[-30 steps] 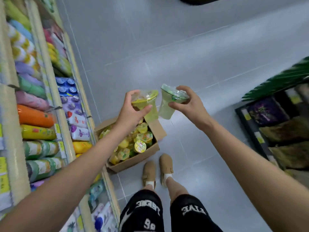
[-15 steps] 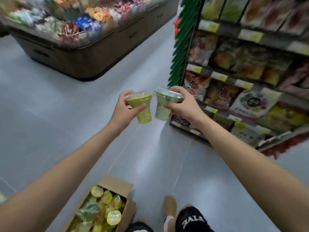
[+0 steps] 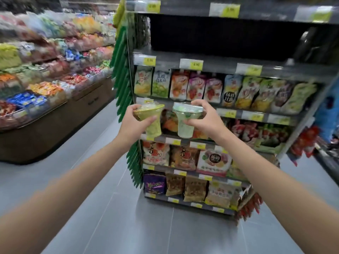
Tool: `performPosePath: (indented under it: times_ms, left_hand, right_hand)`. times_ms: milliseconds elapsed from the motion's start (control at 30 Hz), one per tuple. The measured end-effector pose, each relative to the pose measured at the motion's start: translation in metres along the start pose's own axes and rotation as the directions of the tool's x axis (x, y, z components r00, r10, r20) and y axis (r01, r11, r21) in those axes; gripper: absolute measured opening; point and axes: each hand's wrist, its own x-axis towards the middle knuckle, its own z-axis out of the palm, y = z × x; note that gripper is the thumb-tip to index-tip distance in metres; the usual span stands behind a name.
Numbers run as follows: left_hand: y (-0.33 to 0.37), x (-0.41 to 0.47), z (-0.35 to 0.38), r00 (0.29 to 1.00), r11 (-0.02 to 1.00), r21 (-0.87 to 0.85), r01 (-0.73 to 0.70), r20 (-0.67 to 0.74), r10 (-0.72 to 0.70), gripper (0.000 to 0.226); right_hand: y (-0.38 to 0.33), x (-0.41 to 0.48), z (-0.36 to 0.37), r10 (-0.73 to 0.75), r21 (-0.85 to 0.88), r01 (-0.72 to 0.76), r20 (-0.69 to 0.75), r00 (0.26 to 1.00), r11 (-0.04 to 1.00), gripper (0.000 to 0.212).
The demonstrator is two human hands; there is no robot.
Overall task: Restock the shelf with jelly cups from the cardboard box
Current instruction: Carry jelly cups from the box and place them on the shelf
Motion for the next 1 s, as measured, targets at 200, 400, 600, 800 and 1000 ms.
performPosePath:
  times_ms: [200,400,600,800,1000]
  left_hand:
    - [0.057,0.062,0.042,0.992,0.994,-0.002,-0.109,-0.059,0.108,0.069]
    - [0.098,0.118,0.058,0.974,0.980,0.006,-0.198,-0.106,0.198,0.076]
    - [0.113,0.178,0.059,0.960,0.967,-0.021,-0.255,-0.129,0.250,0.086]
    - [0.113,0.251,0.048,0.950,0.956,-0.040,-0.291,-0.130,0.284,0.081]
    - [0.105,0.309,0.042,0.941,0.945,0.016,-0.326,-0.091,0.326,0.076]
  right_hand:
    - [-0.016,0.068,-0.061,-0.169,-0.054,0.164,-0.097,0.981,0.985,0.053]
    - [-0.036,0.129,-0.083,-0.259,-0.064,0.252,-0.143,0.955,0.966,0.054]
    - [-0.042,0.187,-0.072,-0.328,-0.041,0.329,-0.253,0.910,0.944,0.062]
    - [-0.049,0.254,-0.054,-0.273,-0.010,0.284,-0.313,0.910,0.959,0.088]
    - [-0.047,0.313,-0.034,-0.191,-0.024,0.197,-0.378,0.906,0.980,0.082]
